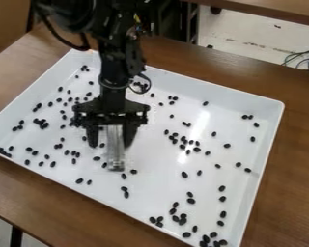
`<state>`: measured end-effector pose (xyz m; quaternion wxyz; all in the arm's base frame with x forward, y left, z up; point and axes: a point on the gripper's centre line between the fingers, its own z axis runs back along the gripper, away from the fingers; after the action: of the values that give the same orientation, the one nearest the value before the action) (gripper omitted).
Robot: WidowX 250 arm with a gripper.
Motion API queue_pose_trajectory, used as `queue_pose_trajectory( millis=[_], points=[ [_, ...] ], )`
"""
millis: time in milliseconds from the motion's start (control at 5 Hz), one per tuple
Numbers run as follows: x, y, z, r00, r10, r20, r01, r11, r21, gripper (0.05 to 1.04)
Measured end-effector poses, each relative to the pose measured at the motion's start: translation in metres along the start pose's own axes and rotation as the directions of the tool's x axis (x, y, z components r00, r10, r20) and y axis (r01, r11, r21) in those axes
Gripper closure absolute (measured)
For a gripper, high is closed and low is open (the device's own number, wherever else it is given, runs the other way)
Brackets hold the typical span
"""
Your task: Sweep into pile
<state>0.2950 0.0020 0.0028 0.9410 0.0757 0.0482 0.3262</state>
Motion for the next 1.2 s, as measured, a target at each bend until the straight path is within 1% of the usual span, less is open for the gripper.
queue_pose_trajectory(
  millis=[200,400,600,800,1000,1200],
  points=[
    [-0.001,0.000,-0.004,1.000,-0.006,-0.010,0.006,1.000,0.005,0.705],
    [-0.003,0.005,0.004,1.000,-0.004,0.009,0.004,1.000,0.004,0.721],
    [-0.005,0.006,0.035,0.998,0.011,0.068,-0.006,0.998,-0.064,0.721],
    [-0.023,-0.012,0.050,0.996,-0.067,0.062,0.075,0.987,-0.143,0.721],
    [-0.047,-0.048,0.058,0.953,-0.293,0.078,0.303,0.909,-0.286,0.721],
    [-0.079,-0.085,0.050,0.874,-0.476,0.102,0.476,0.793,-0.380,0.721]
  ],
)
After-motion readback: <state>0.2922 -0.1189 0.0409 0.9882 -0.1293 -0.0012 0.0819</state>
